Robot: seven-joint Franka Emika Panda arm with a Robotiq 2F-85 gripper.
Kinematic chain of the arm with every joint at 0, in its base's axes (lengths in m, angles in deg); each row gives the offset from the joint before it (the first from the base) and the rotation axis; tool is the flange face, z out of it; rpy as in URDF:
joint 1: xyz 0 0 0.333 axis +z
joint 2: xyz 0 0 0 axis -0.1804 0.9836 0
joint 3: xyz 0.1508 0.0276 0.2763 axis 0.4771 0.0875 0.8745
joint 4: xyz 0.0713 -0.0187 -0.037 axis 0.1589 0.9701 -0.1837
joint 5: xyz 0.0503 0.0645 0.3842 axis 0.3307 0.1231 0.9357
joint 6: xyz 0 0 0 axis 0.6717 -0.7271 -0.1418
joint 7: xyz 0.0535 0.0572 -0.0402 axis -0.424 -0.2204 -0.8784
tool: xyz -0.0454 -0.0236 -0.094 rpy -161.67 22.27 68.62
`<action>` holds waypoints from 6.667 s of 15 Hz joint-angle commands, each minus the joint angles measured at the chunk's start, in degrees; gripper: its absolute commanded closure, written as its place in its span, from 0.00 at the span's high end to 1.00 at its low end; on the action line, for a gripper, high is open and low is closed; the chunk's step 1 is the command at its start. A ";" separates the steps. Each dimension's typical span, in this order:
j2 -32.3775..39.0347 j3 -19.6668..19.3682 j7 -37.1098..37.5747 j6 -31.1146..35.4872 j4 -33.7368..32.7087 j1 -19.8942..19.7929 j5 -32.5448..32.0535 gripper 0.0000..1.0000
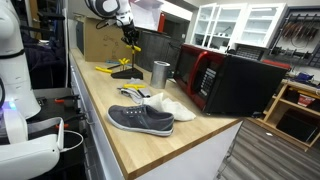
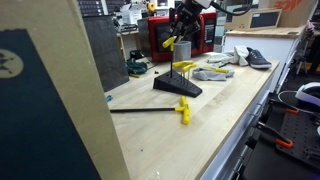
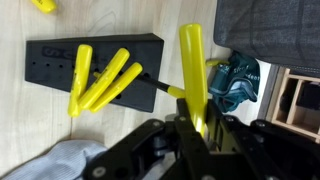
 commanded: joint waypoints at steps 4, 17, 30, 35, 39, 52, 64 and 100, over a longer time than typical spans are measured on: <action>-3.13 1.39 7.55 3.68 3.85 -3.99 -1.56 0.20; -4.68 8.19 10.39 1.79 3.01 -10.71 -6.28 1.00; -14.12 2.17 -12.31 -28.23 -0.21 -3.30 -12.22 1.00; -12.24 1.37 -22.84 -31.47 -0.11 -5.16 -20.03 1.00; -6.66 1.03 -30.24 -27.20 0.91 -6.43 -25.56 1.00; -1.17 0.01 -29.70 -27.82 1.09 -8.24 -33.84 1.00; 2.38 -10.94 -59.75 -30.57 3.49 -9.01 -21.14 1.00; 4.51 -11.94 -67.08 -32.89 -5.27 -6.09 -15.76 0.06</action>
